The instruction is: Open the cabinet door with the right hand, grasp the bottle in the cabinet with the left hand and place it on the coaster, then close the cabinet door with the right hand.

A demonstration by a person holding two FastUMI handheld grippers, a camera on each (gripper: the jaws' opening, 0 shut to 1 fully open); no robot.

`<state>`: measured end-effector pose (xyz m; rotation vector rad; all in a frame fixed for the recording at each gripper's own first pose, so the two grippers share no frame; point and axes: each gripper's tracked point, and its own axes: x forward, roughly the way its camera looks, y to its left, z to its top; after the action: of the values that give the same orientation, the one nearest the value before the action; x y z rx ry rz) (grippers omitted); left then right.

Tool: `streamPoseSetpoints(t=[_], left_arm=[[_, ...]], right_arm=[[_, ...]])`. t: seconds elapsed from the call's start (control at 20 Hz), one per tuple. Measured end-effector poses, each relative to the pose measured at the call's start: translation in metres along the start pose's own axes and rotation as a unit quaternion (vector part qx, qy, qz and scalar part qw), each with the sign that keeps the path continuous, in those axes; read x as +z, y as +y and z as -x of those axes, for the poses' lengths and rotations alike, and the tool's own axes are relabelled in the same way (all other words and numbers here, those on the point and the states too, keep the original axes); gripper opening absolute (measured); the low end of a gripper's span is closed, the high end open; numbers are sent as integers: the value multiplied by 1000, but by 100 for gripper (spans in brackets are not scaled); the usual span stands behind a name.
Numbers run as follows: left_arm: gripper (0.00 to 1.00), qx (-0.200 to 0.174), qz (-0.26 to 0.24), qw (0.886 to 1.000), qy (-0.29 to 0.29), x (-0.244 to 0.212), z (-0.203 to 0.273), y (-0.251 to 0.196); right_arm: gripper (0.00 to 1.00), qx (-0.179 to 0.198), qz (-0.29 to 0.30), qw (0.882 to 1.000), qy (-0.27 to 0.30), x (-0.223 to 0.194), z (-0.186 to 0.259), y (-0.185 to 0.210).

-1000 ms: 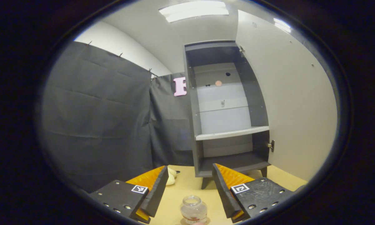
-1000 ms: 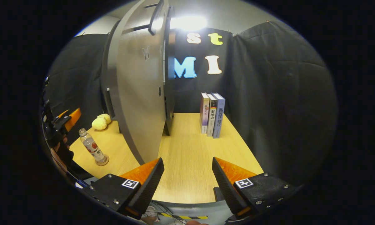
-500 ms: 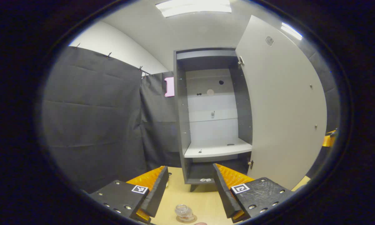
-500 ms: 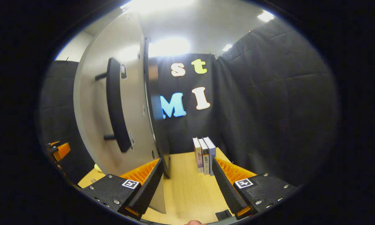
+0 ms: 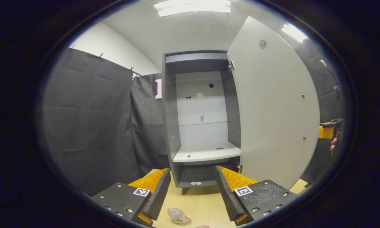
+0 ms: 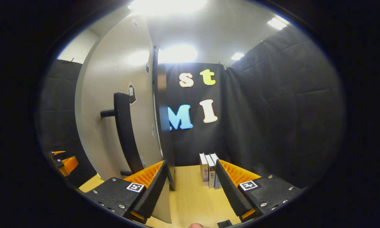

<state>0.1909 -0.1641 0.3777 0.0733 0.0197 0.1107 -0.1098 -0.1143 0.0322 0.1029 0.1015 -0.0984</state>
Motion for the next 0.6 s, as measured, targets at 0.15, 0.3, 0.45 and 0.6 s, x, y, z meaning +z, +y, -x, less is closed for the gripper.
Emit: streamPoseSetpoints(t=[0.15, 0.3, 0.45, 0.6], left_arm=[[81, -7, -36, 999, -7, 7, -8, 4], [81, -38, -50, 998, -20, 11, -17, -5], [81, -52, -34, 998, -22, 8, -32, -6], [81, -60, -31, 997, -22, 5, -45, -1]], right_arm=[[87, -7, -11, 1000, -4, -1, 2, 10], [92, -12, 7, 1000, -11, 1, 6, 27], [84, 0, 8, 1000, -2, -5, 10, 56], [89, 29, -1, 999, 19, -9, 11, 94]])
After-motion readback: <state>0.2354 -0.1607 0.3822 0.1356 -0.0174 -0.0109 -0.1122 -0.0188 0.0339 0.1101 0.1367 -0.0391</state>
